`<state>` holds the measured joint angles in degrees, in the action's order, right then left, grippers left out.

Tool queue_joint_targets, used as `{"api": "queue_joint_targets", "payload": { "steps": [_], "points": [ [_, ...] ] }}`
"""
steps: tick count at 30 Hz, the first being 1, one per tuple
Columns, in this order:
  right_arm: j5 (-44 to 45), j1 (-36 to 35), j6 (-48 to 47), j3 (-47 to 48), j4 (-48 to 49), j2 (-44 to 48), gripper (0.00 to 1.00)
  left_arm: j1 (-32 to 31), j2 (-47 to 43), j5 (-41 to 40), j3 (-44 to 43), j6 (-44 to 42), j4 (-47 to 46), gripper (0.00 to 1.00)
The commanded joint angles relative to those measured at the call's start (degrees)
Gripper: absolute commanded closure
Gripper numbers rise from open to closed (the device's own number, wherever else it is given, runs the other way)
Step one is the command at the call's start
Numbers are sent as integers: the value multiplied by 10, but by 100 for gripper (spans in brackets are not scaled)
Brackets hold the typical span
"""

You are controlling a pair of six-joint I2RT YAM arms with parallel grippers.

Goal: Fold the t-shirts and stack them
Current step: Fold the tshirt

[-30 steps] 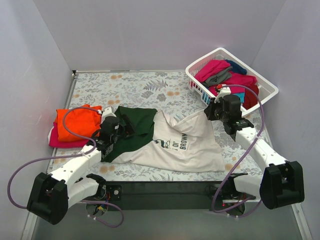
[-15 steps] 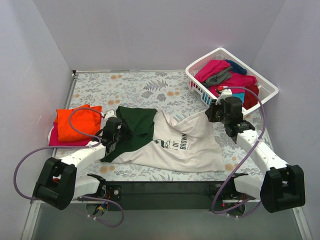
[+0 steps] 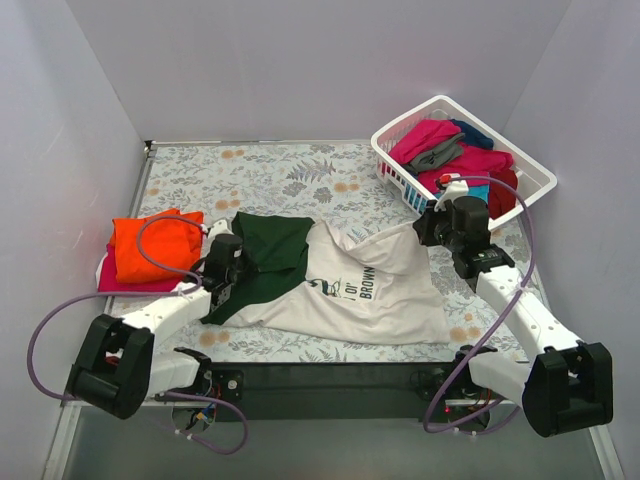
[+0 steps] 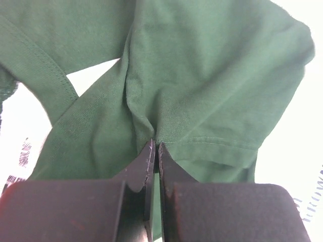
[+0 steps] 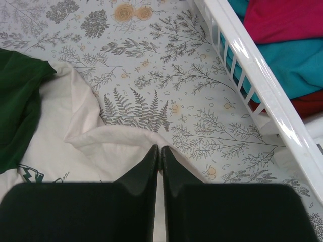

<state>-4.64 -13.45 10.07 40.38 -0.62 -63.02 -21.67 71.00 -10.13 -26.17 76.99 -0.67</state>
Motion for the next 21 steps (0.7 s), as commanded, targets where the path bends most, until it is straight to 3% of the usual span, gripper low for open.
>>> {"api": "queue_joint_targets", "payload": {
  "steps": [1, 2, 10, 21],
  "points": [
    [16, 6, -17, 16, -9, 17, 99, 6, -54, -17, -6, -3, 29, 100],
    [38, 11, -22, 32, -24, 8, 99, 8, -106, -30, -13, -4, 56, 100],
    [68, 26, -28, 52, -25, -19, 99, 15, -180, -52, -29, 0, 108, 100],
    [6, 26, -17, -3, -104, 98, 99, 17, -356, -100, 3, 54, 181, 100]
  ]
}}
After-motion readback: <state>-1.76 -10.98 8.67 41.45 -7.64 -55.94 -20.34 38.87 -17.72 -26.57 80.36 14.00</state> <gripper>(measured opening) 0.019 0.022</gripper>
